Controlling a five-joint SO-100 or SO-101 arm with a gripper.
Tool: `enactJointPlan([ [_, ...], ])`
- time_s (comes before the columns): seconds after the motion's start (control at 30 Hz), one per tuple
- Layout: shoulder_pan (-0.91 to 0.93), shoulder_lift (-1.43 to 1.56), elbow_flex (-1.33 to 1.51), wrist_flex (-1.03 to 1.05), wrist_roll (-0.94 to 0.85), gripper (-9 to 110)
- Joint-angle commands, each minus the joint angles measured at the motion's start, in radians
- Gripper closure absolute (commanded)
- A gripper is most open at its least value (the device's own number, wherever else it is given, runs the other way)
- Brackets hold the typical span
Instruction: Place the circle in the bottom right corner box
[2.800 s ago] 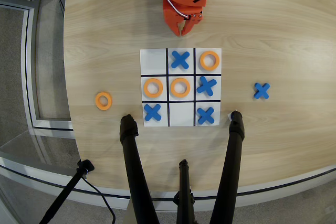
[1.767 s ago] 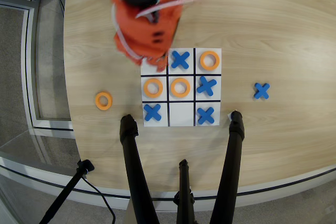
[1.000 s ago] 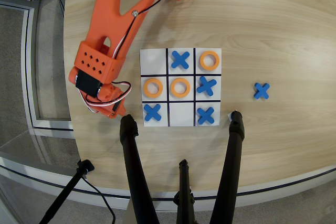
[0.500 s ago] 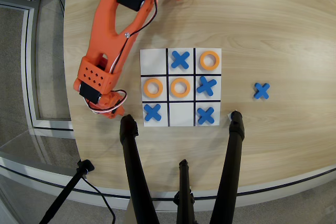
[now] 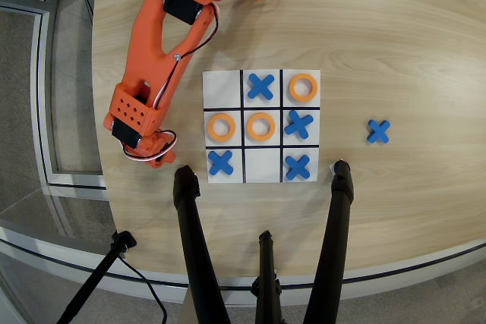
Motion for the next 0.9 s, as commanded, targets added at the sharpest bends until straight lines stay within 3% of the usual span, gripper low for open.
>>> enactJointPlan([
  [0.0,0.009,0.002,-0.049,-0.008,-0.008,81],
  [0.53,0.025,-0.1,-0.101,-0.026,-0.008,81],
  [0.87,0.094,0.006,0.063,0.172,-0.008,86],
])
